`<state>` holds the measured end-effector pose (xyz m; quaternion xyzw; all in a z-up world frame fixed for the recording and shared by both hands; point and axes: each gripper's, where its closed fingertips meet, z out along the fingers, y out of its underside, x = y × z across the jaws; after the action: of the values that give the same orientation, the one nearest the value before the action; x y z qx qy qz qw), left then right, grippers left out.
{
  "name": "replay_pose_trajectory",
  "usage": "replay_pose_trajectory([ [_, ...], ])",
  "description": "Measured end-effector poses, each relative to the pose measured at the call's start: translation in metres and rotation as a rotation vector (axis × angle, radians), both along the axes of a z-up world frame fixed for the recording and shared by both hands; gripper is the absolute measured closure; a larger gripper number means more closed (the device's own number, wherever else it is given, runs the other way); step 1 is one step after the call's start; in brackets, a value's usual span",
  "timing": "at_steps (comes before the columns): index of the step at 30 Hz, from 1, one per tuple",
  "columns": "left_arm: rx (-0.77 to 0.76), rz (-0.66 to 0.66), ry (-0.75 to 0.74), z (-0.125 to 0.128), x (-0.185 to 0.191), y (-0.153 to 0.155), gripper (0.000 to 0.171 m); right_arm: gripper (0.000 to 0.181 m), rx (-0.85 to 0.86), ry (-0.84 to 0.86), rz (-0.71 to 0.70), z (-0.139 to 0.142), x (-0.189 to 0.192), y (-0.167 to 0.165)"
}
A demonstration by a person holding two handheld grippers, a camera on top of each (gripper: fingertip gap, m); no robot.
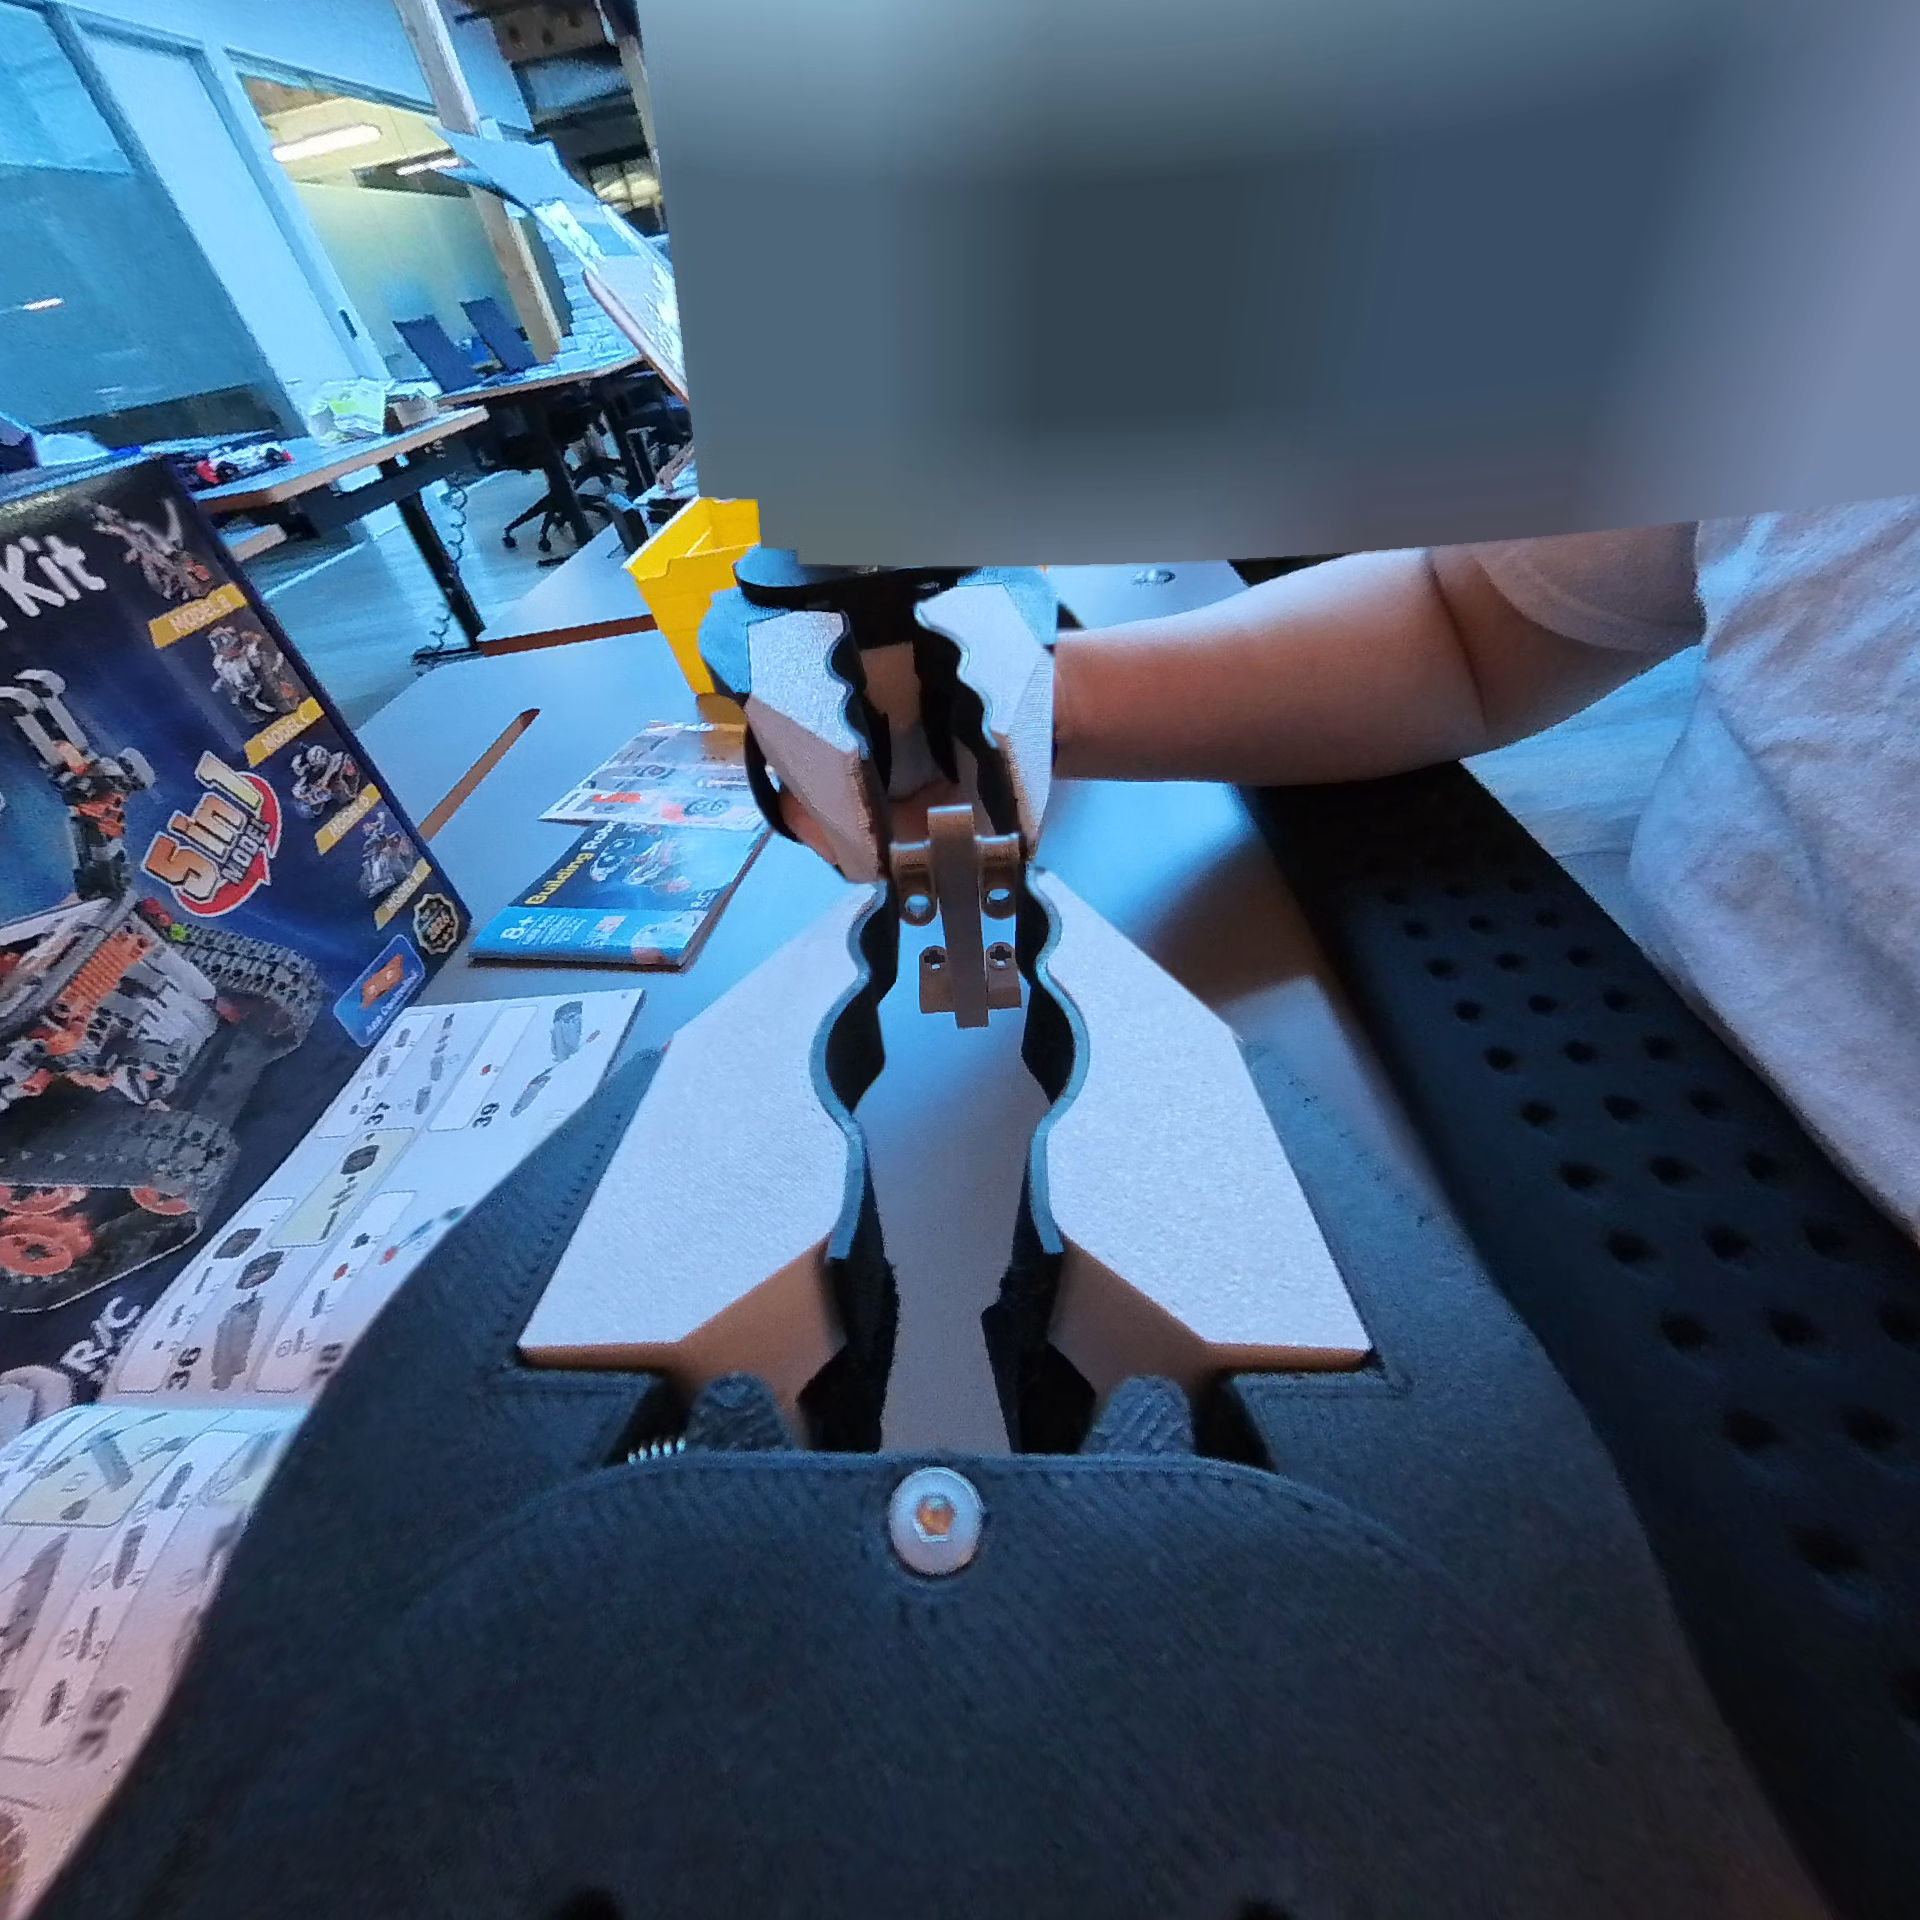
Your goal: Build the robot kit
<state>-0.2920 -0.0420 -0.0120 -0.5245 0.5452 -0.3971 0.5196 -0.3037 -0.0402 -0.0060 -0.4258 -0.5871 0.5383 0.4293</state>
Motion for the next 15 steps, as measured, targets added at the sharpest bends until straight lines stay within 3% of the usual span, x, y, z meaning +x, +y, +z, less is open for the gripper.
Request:
replay_pose_trajectory([
  [2,0.068,0.035,0.050,-0.003,0.000,0.002,0.151,0.158,0.088,-0.038,-0.033,-0.004,0.000,0.001],
  [8,0.541,0.141,0.126,0.007,0.007,-0.014,0.151,0.158,0.531,-0.048,-0.126,0.009,0.007,-0.018],
  [12,0.709,0.214,0.178,0.013,0.006,-0.012,0.151,0.154,0.613,-0.056,-0.187,0.013,0.008,-0.016],
  [15,0.735,0.225,0.198,0.012,0.006,-0.012,0.151,0.154,0.629,-0.065,-0.196,0.012,0.008,-0.015],
])
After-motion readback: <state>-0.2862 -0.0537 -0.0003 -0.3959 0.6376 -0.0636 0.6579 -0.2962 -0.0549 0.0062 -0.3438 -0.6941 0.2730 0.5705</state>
